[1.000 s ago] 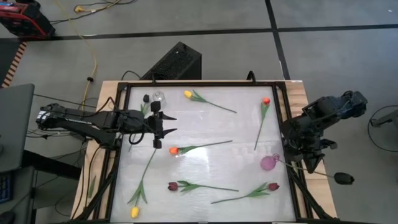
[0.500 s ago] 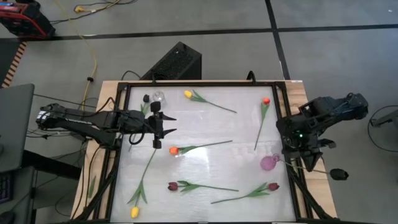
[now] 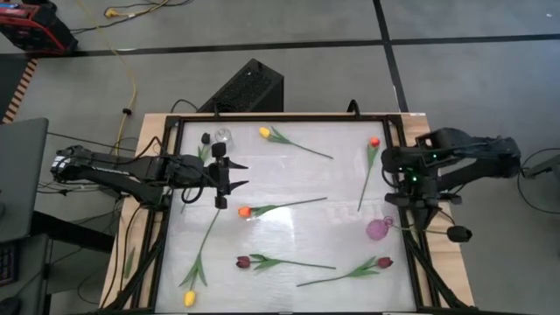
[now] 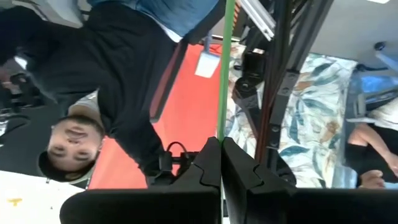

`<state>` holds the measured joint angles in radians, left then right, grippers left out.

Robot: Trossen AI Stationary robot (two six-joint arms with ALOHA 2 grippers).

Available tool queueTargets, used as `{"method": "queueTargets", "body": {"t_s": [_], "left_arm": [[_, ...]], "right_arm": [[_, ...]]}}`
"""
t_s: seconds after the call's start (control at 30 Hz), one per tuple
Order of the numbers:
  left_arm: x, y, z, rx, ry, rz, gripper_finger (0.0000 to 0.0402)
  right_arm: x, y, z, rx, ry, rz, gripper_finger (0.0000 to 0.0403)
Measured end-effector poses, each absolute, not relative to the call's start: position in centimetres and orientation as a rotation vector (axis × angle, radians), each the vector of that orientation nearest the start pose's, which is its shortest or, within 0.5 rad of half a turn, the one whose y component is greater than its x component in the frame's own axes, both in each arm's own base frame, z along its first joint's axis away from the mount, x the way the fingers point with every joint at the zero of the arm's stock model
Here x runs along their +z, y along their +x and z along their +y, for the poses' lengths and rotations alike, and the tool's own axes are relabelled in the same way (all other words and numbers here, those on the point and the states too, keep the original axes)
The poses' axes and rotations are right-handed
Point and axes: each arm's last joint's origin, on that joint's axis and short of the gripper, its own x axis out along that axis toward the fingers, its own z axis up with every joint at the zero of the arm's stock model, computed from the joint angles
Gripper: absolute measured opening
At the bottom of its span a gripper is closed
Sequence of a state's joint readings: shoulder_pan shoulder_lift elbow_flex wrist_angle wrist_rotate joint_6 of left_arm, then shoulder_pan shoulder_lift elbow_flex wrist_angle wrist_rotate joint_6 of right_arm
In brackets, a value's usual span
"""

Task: Sort flowers into vase by color
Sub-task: Put the right black flower into the pink vase

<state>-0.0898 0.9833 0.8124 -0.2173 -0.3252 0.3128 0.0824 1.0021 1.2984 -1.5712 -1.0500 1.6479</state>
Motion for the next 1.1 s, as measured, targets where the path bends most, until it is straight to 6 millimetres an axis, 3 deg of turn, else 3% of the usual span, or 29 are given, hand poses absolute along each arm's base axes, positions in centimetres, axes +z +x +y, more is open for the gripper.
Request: {"method": "queueTargets", "body": {"t_s": [0.53, 0.67, 1.1], "left_arm": [[30.3, 21.3, -1.0, 0.156, 0.407, 0.438, 0.0171], [30.2, 21.2, -1.0, 0.156, 0.407, 0.440, 0.0171], [30.2, 21.2, -1.0, 0.154, 0.411, 0.441, 0.0171]], "right_arm": [[35.3, 13.0, 1.9, -0.191, 1.869, 1.759, 0.0026], [35.0, 13.0, 1.4, -0.154, 1.840, 1.711, 0.0044], [34.8, 13.2, -0.2, -0.290, 1.885, 1.561, 0.0104]]}}
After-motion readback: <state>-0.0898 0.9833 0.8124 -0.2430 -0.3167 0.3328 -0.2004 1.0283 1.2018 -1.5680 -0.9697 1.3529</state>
